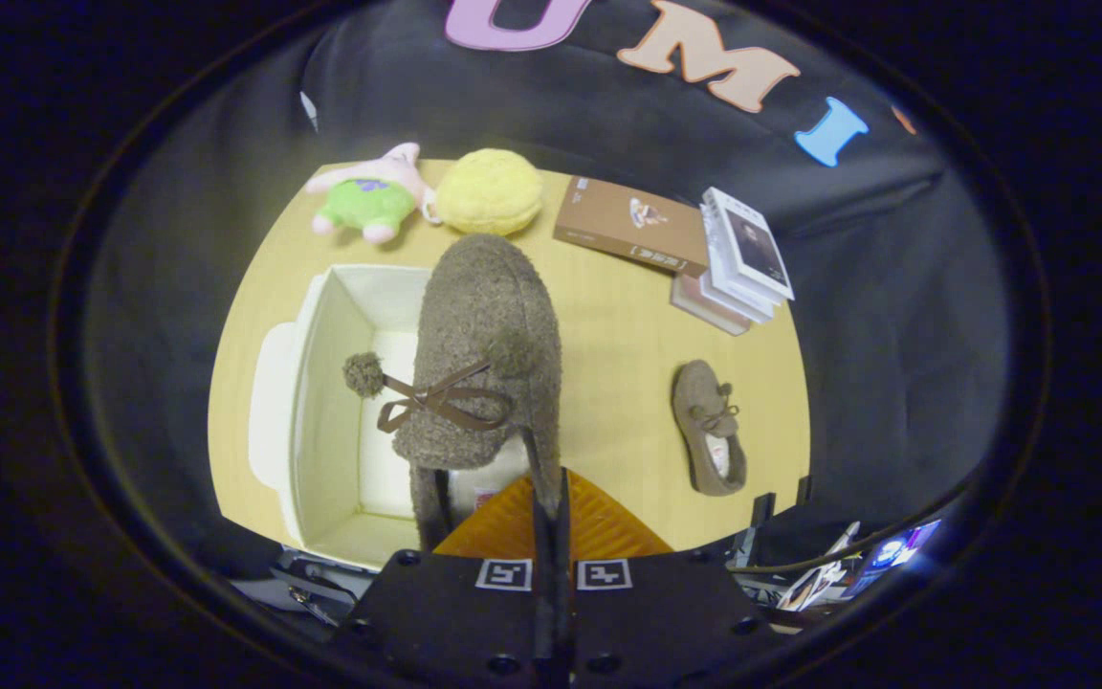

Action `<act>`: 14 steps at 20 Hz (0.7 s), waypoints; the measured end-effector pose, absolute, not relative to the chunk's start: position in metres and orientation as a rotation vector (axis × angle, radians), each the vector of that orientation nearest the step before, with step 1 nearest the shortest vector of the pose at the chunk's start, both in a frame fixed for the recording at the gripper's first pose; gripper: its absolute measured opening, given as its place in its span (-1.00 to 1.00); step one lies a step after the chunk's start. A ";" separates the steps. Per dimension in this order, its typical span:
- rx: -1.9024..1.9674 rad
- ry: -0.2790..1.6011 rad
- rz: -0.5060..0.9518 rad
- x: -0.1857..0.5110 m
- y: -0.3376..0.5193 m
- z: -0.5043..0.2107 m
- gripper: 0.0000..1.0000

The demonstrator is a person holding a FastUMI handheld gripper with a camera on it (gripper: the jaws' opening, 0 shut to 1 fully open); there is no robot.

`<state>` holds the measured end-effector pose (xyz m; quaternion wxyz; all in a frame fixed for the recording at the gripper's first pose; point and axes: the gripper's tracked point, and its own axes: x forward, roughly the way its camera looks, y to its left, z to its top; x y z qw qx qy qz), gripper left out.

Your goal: Open the storage box then place both shoes into the box .Put the left shoe in first, then the right shoe, with the right side of both shoes facing outward in a uniform manner.

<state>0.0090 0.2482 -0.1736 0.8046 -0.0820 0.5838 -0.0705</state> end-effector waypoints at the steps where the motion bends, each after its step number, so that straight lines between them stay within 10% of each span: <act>1: -0.166 1.266 -0.138 0.011 0.258 -0.184 -0.93; 14: -0.035 1.430 0.043 0.023 0.341 -0.313 -0.92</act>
